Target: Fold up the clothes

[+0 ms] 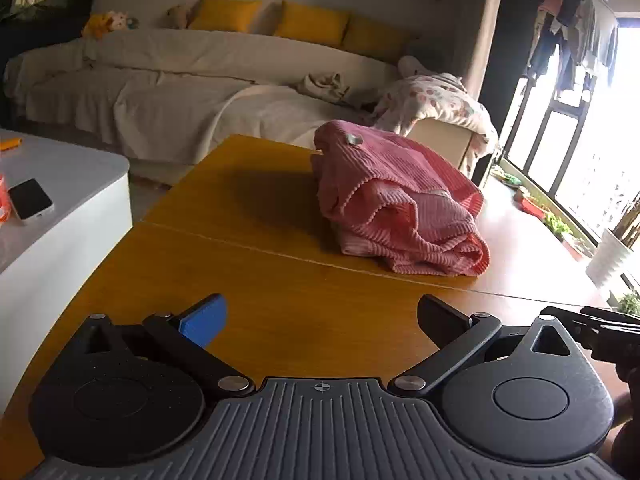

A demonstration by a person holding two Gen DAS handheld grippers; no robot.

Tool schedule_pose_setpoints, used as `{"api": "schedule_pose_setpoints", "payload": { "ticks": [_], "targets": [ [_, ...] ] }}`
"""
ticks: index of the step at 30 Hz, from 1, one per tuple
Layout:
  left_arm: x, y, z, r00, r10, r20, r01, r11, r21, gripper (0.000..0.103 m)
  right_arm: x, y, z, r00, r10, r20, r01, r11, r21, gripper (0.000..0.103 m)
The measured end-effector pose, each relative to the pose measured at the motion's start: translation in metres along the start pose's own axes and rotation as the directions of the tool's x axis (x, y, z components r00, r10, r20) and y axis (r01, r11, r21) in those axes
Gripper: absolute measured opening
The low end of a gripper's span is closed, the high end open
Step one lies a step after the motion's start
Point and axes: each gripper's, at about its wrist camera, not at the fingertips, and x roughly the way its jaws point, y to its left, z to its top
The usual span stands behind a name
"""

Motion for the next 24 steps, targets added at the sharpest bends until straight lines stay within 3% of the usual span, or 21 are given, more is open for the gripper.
{"api": "schedule_pose_setpoints", "payload": {
  "ticks": [6, 18, 24],
  "targets": [
    [0.007, -0.004, 0.002, 1.0, 0.015, -0.012, -0.015, 1.0, 0.012, 0.103, -0.002, 0.002, -0.002, 1.0, -0.019, 0.019, 0.018, 1.0, 0.021, 0.103],
    [0.016, -0.002, 0.004, 0.999, 0.027, -0.046, -0.027, 1.0, 0.0, 0.103, 0.017, 0.01, 0.004, 0.998, -0.042, -0.039, 0.04, 0.998, -0.055, 0.103],
    [0.017, -0.008, 0.003, 0.998, 0.038, -0.059, -0.036, 0.999, 0.031, 0.103, 0.013, 0.008, 0.003, 0.998, -0.061, -0.011, 0.06, 0.997, -0.043, 0.103]
  ]
}}
